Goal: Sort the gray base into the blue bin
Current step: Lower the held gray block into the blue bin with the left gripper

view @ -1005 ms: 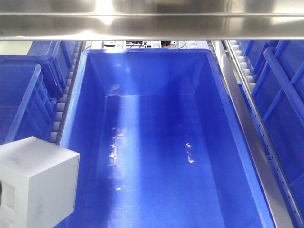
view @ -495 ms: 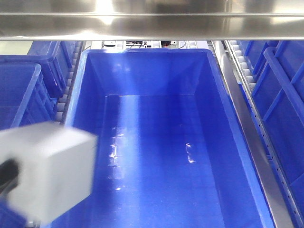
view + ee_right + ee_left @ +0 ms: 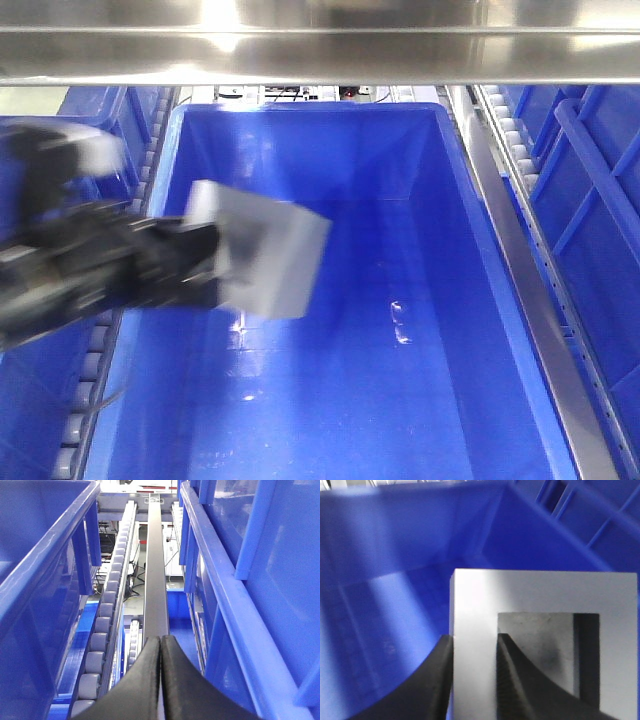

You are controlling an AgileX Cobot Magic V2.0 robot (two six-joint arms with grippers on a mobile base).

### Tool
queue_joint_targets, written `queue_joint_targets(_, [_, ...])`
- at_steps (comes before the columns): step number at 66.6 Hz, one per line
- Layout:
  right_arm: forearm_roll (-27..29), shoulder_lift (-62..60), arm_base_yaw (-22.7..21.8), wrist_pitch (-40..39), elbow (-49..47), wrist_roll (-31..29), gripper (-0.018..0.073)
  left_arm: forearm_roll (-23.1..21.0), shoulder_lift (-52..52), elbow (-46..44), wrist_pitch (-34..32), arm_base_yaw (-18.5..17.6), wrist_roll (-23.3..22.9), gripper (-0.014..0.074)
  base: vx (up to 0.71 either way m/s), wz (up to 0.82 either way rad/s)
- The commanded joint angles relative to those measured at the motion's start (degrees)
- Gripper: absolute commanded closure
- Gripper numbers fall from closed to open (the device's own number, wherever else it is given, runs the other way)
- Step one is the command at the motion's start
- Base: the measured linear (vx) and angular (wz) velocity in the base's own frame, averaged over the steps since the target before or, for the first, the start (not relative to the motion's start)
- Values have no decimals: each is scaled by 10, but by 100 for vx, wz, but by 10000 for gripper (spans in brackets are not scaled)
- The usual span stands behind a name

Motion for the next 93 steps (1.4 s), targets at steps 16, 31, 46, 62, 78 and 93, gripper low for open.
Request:
queue_joint_targets(16, [-5,-4,-1,-45,3,-7,564,-2,163,-119,-47,-3,-2,587,0,0])
queue_joint_targets(31, [-5,-4,-1,-45,3,-7,564,-1,229,-146,-28,-3,-2,550,0,0])
queue_joint_targets(46, [-5,-4,-1,-45,3,-7,564,-1,282,-145,-34,-3,-2,504,0,0])
queue_joint_targets(62, [-5,-4,-1,-45,3,-7,564,-2,309,-145,-28,-3,-2,440,0,0])
queue_joint_targets(78, [-5,-4,-1,-45,3,-7,564,-2,294,-145,-19,-4,-2,259,0,0])
queue_joint_targets(93, [-5,-4,-1,-46,3,-7,564,-1,252,-145,17,-4,14,171,0,0])
